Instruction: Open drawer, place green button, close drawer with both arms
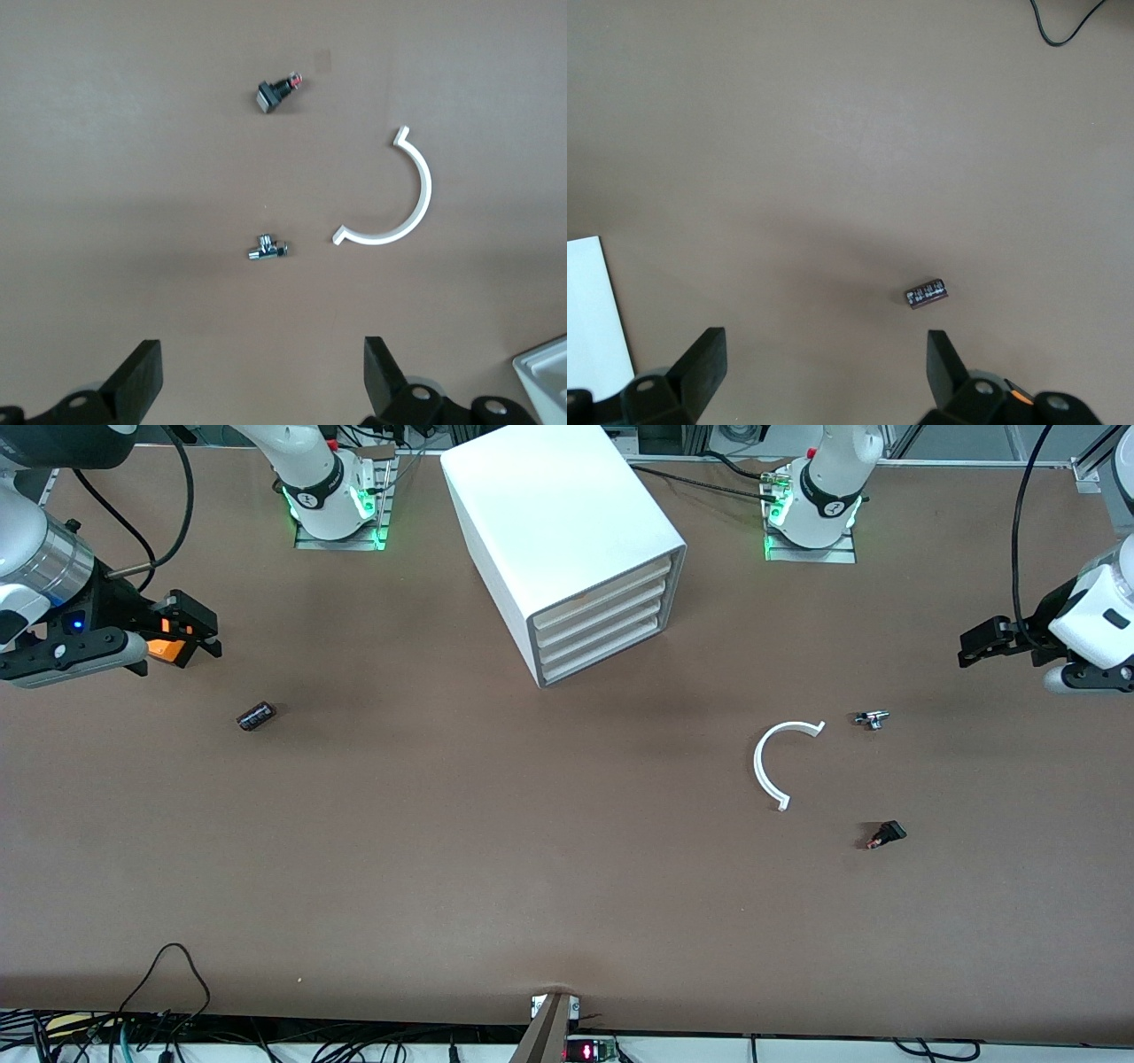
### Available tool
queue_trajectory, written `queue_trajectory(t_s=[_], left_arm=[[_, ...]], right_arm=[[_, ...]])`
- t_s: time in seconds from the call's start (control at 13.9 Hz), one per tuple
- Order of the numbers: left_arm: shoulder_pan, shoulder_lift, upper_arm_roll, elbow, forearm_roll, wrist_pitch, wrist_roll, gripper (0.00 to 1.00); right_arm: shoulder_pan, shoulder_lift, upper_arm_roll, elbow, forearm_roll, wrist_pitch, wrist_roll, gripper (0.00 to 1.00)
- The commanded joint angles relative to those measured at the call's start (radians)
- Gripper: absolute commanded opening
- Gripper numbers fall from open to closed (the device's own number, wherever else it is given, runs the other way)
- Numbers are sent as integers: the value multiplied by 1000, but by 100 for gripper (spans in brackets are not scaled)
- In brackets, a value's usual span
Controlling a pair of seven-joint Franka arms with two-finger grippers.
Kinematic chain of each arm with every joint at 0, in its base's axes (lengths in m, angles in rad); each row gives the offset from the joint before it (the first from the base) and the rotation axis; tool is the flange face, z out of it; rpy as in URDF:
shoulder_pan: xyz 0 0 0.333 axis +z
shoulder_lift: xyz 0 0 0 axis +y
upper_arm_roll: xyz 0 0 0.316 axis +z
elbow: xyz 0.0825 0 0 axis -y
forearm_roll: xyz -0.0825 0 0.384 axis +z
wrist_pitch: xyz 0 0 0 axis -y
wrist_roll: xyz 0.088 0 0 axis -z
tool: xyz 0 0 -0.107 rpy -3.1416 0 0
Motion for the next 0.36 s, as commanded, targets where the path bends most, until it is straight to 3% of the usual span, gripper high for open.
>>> queue_trajectory(t_s=[0.0, 0.29], left_arm=[[-7, -12, 2, 33, -2, 3, -50, 100], [-9, -12, 4, 39, -31, 26, -46, 100]], right_arm=[[-8, 12, 0, 23, 2, -7, -2, 100], [-8, 12, 1, 23, 2, -5, 0, 100]])
